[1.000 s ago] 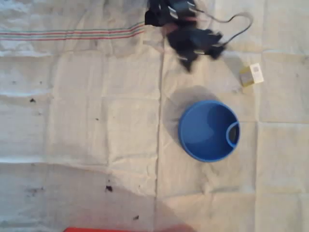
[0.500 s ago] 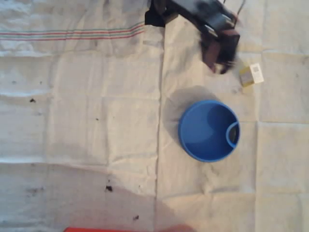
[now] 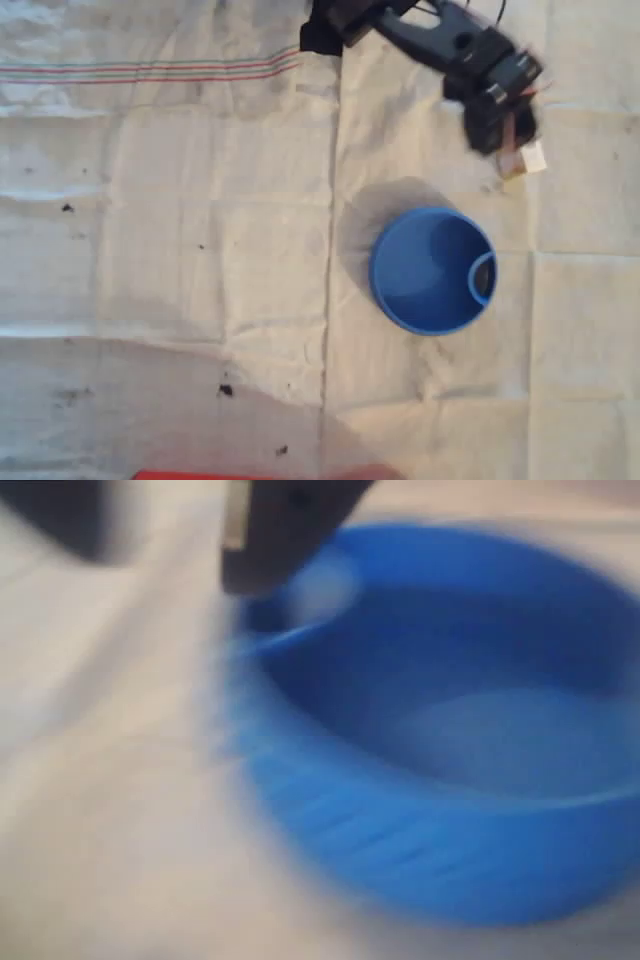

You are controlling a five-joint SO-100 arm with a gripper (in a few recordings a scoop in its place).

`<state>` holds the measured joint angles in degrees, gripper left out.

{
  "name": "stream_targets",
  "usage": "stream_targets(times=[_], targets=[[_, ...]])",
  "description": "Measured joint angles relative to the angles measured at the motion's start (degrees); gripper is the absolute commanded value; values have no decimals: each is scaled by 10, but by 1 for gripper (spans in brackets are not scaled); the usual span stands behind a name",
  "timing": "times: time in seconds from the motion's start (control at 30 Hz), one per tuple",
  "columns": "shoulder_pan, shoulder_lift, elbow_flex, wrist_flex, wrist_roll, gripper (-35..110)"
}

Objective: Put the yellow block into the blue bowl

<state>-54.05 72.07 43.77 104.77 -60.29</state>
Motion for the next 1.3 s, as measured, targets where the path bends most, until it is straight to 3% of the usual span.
stream_targets(times=[0.23,1.3], targets=[[-3,0,0,0,0,30],[-26,-120,-1,-40,-5,30]])
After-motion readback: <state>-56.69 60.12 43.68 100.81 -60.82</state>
